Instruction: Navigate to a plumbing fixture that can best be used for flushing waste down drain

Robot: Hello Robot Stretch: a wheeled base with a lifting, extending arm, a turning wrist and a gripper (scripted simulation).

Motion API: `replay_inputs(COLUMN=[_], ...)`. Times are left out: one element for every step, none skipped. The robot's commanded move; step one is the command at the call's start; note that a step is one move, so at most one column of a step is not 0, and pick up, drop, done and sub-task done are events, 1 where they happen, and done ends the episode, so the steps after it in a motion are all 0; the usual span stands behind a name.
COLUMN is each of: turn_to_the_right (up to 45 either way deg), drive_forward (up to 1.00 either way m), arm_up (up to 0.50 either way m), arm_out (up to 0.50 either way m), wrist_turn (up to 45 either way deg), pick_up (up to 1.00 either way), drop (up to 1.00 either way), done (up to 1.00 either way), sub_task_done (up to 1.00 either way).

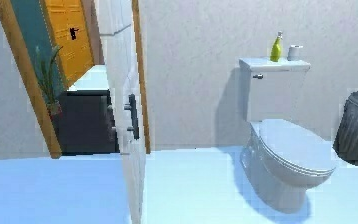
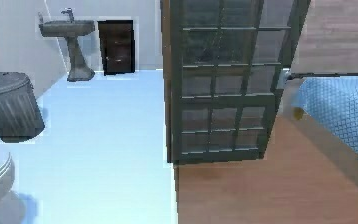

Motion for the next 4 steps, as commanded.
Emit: replay_inputs(turn_to_the_right=[39.0,0.0,-27.0,0.0], drive_forward=[0.00,0.10,0.00,0.60], arm_up=[0.00,0.00,0.00,0.00], arm_out=[0.00,0.00,0.00,0.00], wrist_turn=[0.0,0.0,0.0,0.0], pick_up=[0.00,0.00,0.00,0.00], drop=[0.00,0.00,0.00,0.00], done=[0.00,0.00,0.00,0.00], sub_task_done=[0.00,0.00,0.00,0.00])
